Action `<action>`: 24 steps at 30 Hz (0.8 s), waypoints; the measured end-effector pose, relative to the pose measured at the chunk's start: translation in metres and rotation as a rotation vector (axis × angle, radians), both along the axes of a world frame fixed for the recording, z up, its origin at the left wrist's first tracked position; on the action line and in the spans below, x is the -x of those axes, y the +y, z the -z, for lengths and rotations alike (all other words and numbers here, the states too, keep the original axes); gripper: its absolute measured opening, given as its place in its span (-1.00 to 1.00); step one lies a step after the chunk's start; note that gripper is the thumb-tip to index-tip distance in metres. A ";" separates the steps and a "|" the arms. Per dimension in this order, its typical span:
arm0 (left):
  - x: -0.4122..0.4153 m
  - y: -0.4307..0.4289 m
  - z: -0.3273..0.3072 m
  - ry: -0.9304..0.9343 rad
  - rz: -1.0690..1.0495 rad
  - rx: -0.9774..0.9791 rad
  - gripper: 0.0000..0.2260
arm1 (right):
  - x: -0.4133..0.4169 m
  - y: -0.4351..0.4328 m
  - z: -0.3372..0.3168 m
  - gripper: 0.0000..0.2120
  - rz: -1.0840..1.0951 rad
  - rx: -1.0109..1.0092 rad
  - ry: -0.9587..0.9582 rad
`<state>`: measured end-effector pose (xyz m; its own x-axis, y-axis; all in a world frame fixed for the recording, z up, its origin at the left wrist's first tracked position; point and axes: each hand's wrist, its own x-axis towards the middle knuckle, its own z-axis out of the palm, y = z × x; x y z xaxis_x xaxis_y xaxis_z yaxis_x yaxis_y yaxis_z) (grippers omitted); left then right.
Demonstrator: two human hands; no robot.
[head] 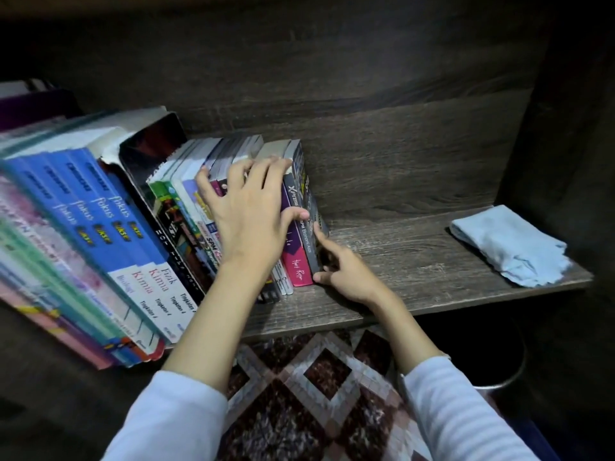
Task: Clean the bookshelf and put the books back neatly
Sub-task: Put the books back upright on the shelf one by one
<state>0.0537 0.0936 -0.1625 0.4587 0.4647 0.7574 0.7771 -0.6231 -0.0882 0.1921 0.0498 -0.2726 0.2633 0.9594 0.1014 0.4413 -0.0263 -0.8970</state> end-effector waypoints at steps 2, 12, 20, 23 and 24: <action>-0.001 0.001 0.001 -0.003 -0.013 -0.012 -0.41 | 0.002 -0.002 -0.003 -0.15 0.051 -0.004 -0.055; 0.013 -0.004 -0.009 0.159 0.007 0.062 0.00 | 0.022 0.000 -0.008 -0.04 0.159 0.012 -0.239; 0.037 -0.002 0.001 0.012 -0.080 0.121 0.19 | 0.029 -0.001 -0.002 0.05 0.096 0.043 -0.206; 0.035 0.001 0.002 -0.005 -0.072 0.078 0.12 | 0.026 -0.002 -0.004 0.11 0.076 0.058 -0.182; 0.035 0.003 0.002 -0.009 -0.066 0.073 0.10 | 0.026 -0.002 -0.003 0.15 0.066 0.065 -0.184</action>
